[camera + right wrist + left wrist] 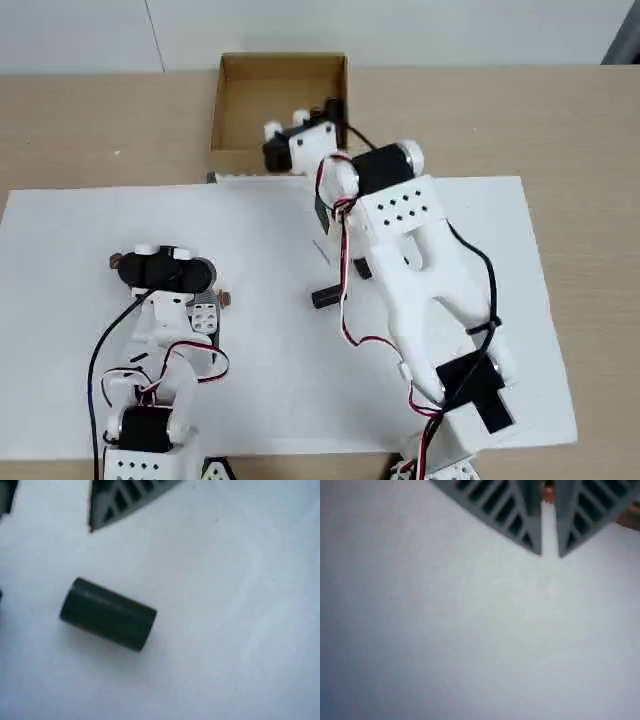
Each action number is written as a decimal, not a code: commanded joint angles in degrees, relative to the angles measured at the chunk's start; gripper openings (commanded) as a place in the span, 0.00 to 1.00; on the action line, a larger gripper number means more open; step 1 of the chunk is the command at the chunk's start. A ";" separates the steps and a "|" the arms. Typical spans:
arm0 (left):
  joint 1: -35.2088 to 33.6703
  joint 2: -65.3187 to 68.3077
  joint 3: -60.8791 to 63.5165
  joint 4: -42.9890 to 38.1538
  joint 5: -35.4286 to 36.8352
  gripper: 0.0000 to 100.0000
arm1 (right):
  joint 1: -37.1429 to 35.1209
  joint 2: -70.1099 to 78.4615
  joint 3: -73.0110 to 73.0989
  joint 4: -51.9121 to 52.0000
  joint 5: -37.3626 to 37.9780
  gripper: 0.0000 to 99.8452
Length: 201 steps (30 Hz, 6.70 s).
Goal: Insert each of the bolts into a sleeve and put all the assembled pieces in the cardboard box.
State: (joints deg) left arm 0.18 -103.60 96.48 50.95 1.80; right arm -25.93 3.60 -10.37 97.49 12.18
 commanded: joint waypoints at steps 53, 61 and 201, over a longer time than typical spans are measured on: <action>-0.18 -0.79 -0.22 0.00 -0.09 0.01 | 5.14 11.47 5.10 -17.89 3.87 0.01; 0.18 -0.79 -0.22 0.09 -0.26 0.01 | 5.41 1.71 5.27 -9.89 3.87 0.00; -25.32 113.32 -76.18 11.34 16.26 0.00 | 29.14 -44.18 43.43 -21.58 -13.54 0.00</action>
State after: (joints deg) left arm -24.70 9.36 21.67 62.99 18.24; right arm 2.99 -38.95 33.32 76.84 -1.89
